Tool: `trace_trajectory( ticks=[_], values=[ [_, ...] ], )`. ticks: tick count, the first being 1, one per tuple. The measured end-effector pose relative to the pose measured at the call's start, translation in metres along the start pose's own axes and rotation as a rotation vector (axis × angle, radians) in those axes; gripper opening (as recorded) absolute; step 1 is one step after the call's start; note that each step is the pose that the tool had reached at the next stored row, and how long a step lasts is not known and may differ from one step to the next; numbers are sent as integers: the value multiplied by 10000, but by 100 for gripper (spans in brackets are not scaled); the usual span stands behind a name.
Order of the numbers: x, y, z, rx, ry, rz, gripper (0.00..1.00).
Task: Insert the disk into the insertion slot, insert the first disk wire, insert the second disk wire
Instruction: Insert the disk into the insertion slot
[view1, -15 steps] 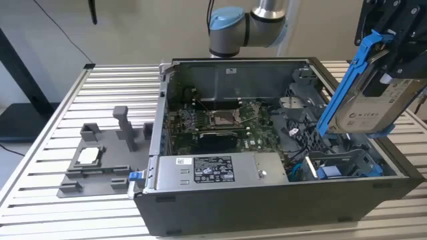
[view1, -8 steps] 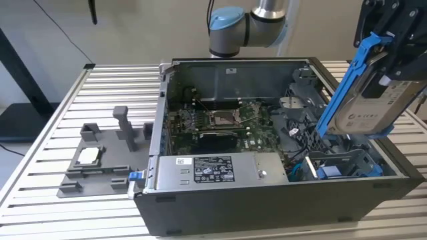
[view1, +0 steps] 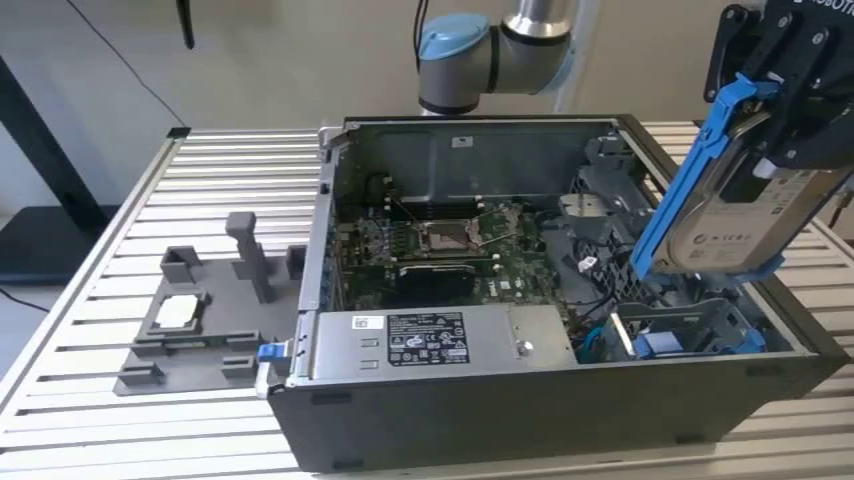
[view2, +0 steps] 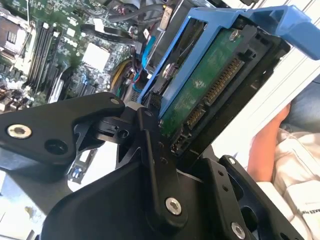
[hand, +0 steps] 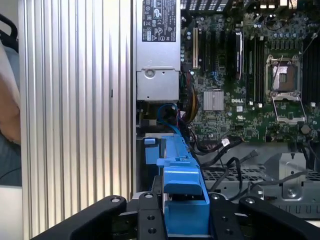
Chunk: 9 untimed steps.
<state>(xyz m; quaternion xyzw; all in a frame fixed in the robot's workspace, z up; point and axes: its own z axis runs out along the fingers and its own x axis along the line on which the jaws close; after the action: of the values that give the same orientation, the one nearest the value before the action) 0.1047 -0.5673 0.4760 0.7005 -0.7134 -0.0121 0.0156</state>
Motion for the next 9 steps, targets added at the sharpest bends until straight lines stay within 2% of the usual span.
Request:
trace_trajectory(
  ticks=[9],
  values=[
    [-1, -5, 74, 41, 17, -76, 33]
  ],
)
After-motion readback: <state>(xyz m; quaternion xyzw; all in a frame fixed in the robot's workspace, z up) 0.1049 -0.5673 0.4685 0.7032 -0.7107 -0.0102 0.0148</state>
